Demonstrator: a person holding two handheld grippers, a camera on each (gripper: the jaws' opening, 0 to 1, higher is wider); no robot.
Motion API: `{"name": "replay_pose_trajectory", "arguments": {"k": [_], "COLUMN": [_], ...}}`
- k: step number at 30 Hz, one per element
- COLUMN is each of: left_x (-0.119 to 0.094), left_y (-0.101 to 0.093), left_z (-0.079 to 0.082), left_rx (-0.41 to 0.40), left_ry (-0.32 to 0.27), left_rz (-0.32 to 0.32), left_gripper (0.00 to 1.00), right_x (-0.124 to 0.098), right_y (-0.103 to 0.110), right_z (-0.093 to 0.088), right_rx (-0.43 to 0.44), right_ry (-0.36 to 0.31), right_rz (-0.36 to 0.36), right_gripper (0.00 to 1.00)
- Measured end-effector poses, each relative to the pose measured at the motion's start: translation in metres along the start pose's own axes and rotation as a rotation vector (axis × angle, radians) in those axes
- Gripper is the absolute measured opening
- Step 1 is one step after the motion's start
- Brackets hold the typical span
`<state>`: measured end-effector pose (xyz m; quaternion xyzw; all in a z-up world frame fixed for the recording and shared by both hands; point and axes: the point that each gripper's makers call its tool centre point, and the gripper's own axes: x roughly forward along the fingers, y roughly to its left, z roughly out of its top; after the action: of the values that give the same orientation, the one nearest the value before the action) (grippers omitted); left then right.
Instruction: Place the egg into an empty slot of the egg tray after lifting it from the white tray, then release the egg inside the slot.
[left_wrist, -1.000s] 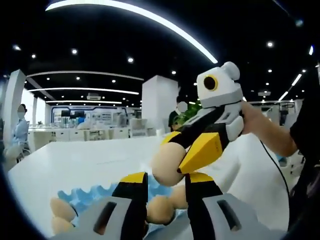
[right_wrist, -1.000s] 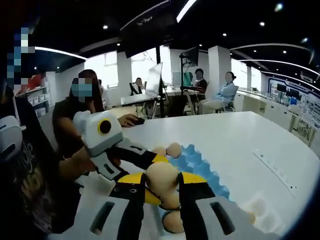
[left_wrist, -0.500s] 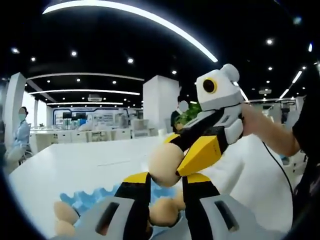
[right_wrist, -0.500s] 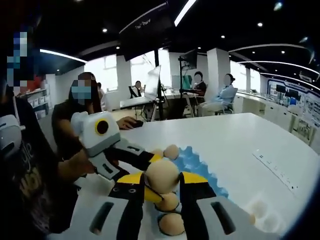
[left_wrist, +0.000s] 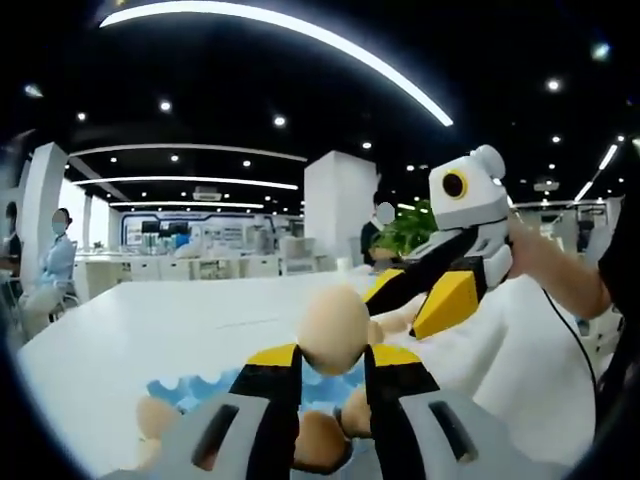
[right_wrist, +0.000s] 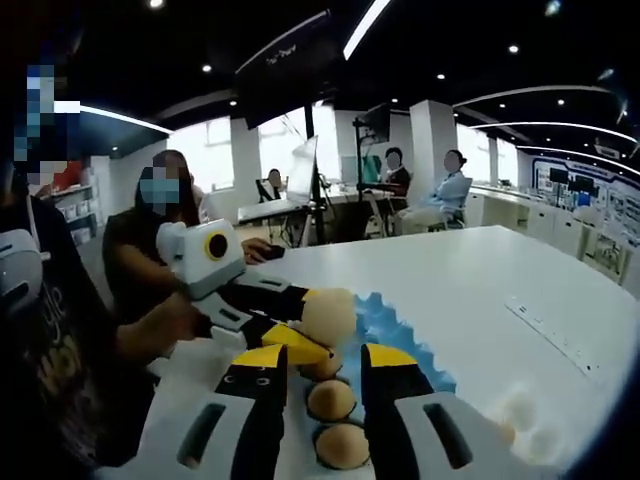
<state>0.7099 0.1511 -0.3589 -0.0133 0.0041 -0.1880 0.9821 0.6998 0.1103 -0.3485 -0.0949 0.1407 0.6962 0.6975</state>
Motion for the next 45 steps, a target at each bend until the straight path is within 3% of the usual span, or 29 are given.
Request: {"name": "replay_pose_trajectory", "arguments": {"k": [16, 24, 32, 40, 41, 42, 44, 45], "left_x": [-0.030, -0.032, -0.034, -0.036, -0.036, -0.037, -0.031, -0.031], "left_y": [0.061, 0.082, 0.084, 0.072, 0.073, 0.072, 0.072, 0.073], "left_z": [-0.012, -0.019, -0.025, -0.026, -0.026, -0.024, -0.019, -0.026], "left_rx": [-0.014, 0.033, 0.051, 0.076, 0.077, 0.092, 0.089, 0.110], "left_ry": [0.031, 0.095, 0.136, 0.168, 0.174, 0.172, 0.152, 0.209], "left_rz": [0.142, 0.163, 0.164, 0.156, 0.154, 0.149, 0.109, 0.104], "left_gripper": [0.24, 0.24, 0.24, 0.23, 0.20, 0.00, 0.03, 0.03], "right_x": [0.002, 0.002, -0.002, -0.007, -0.007, -0.007, -0.007, -0.008], "right_y": [0.002, 0.002, 0.005, 0.000, 0.000, 0.000, -0.002, -0.002], "right_z": [-0.017, -0.022, -0.027, -0.029, -0.029, -0.029, -0.029, -0.029], "right_rx": [0.022, 0.039, 0.048, 0.053, 0.063, 0.067, 0.067, 0.067], "right_ry": [0.026, 0.029, 0.043, 0.049, 0.044, 0.043, 0.041, 0.041], "right_rz": [0.009, 0.008, 0.012, -0.012, -0.011, -0.009, -0.011, -0.011], "right_gripper": [0.30, 0.29, 0.29, 0.30, 0.30, 0.30, 0.30, 0.30]}}
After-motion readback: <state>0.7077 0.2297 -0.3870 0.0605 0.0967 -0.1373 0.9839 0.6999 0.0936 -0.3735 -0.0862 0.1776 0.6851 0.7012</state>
